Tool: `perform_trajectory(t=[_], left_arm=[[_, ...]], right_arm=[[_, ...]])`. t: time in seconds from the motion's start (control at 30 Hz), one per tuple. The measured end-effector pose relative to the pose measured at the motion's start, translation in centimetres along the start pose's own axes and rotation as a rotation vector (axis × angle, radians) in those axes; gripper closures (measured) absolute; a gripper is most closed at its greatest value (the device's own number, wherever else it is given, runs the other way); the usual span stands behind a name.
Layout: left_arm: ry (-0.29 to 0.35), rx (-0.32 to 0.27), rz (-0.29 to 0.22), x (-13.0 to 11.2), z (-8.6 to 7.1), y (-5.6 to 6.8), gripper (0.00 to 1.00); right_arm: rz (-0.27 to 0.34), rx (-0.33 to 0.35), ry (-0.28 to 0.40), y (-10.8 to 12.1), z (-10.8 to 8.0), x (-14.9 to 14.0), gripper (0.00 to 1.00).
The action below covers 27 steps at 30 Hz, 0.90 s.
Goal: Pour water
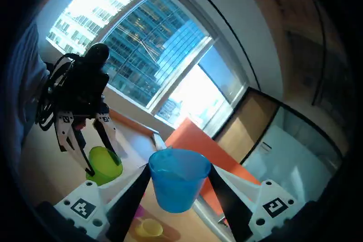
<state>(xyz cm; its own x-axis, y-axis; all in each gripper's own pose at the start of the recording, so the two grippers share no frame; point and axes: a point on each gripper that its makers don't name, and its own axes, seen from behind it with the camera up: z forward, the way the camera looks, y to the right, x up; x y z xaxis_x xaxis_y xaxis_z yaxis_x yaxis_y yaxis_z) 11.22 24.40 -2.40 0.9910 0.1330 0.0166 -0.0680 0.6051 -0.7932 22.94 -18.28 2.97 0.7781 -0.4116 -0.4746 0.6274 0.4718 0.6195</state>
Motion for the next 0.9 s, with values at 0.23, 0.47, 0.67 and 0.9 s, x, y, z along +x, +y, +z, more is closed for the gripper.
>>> perform_trajectory(t=[0.23,0.47,0.67,0.9], left_arm=[[0.009,-0.006,-0.003,0.2,0.2,0.2,0.11],[0.018,-0.012,0.0,0.3,0.4,0.4,0.11],[0.027,-0.016,-0.003,0.7,0.5,0.5,0.11],[0.034,-0.019,-0.007,1.0,0.5,0.4,0.11]], right_arm=[[-0.101,-0.003,0.003,0.8,0.6,1.0,0.08],[-0.204,0.0,0.002,1.3,1.3,1.8,0.08],[-0.268,0.005,0.0,1.6,2.0,2.4,0.08],[-0.346,0.005,-0.006,1.8,2.7,2.7,0.08]])
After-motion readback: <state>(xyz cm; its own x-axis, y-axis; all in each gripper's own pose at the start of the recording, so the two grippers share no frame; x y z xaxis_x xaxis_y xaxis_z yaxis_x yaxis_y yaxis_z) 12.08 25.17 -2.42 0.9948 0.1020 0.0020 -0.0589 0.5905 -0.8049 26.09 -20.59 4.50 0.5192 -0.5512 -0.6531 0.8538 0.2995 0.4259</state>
